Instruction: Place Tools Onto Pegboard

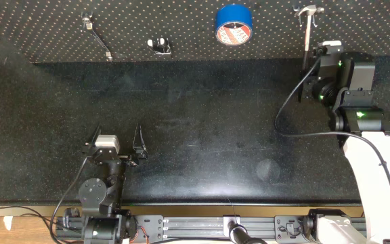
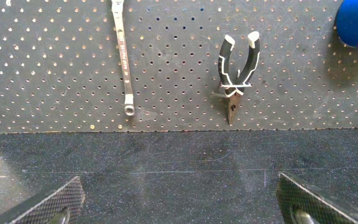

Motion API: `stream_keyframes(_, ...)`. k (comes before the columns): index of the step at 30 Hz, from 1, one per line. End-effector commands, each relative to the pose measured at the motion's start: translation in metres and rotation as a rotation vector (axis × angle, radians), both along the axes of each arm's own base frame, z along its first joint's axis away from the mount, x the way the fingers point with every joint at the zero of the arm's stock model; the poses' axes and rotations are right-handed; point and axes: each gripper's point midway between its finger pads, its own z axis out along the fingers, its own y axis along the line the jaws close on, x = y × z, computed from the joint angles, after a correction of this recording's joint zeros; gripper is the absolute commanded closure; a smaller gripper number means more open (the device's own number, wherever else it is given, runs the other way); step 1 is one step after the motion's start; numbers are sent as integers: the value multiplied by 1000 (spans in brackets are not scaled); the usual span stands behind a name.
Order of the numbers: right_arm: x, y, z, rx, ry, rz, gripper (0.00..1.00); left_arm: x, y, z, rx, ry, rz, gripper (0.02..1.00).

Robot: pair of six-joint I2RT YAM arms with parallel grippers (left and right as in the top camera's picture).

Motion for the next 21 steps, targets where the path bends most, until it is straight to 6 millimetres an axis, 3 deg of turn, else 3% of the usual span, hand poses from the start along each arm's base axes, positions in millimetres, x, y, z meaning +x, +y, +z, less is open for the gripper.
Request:
stream_keyframes(1,8,-2,-2,-23,-14,-11,919,0,2,-1,-1,2,9,23)
stream_keyframes(4,13,-2,-6,-23,-14,-11,503,0,2,-1,-1,2,9,23)
stream_keyframes(6,13,-2,-6,-22,-15,-11,9,0,2,-1,-1,2,9,23)
stream_keyframes(10,7,-4,8,-31,-62,-20,14,0,2,-1,-1,2,9,23)
stream_keyframes(15,-16,-10,3,-52,-209,-57,16,0,2,-1,-1,2,9,23)
stream_keyframes(19,-37,-10,20,-39,-510,-77,16,0,2,-1,-1,2,9,20)
stream_keyframes(21,-53,-11,18,-42,-593,-85,16,0,2,-1,-1,2,9,23)
